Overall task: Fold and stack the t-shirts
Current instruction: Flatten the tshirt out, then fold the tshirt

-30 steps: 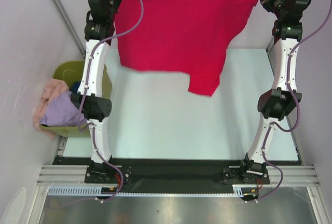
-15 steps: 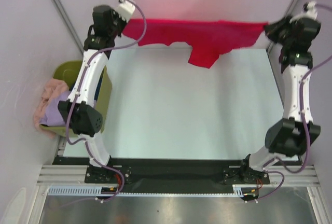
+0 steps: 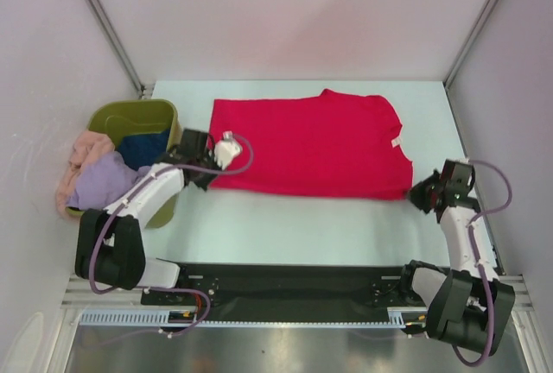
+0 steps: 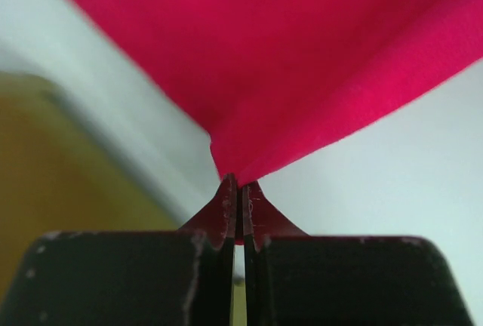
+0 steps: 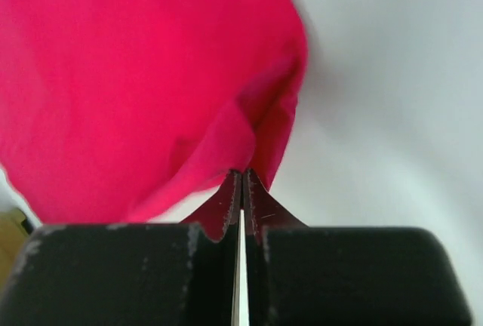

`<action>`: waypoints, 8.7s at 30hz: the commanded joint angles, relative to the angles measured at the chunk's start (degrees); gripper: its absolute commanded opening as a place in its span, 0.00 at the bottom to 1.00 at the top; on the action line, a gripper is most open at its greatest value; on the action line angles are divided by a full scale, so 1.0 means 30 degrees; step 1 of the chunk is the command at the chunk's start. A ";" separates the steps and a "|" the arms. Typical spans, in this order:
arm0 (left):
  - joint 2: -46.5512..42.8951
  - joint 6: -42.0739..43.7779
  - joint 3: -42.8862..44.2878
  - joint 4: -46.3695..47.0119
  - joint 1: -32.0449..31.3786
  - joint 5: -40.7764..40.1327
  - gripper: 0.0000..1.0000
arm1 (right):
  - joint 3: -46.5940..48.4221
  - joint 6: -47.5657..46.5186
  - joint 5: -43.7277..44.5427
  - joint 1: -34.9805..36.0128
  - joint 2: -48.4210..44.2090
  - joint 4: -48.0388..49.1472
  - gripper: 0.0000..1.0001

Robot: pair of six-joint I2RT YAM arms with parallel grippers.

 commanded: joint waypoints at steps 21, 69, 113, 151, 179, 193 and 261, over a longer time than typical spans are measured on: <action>-0.1380 0.1150 -0.4632 0.0535 -0.0435 -0.0135 0.05 | 0.0556 0.1020 0.5694 0.0500 -0.1790 -0.4693 0.52; 0.0081 0.0475 -0.0854 0.0182 -0.0348 -0.0515 0.01 | 0.7883 -0.7734 0.4467 0.5276 0.6266 -0.3174 0.00; 0.2991 -0.4391 0.3196 0.3376 0.1499 -0.4802 0.67 | 1.7151 -0.5234 0.8479 0.3557 1.4855 -0.5189 0.56; 0.0850 0.1647 -0.3868 0.1740 -0.1344 -0.0313 0.00 | 0.2964 0.0285 0.4756 -0.1578 0.7916 -0.2991 0.00; -0.0944 -0.1047 -0.1524 -0.1576 0.1791 0.3764 0.69 | 0.8996 -0.3785 0.8041 1.0163 0.6663 -0.4955 0.37; 0.2633 0.0153 -0.2666 0.0124 0.1791 0.2648 0.49 | 1.0579 -0.4020 0.8184 1.2777 1.3149 -0.5015 0.35; 0.1022 -0.2333 0.1515 -0.0469 0.1791 0.3613 0.59 | 1.4530 -0.6713 0.2502 0.7832 1.2533 -0.0852 0.68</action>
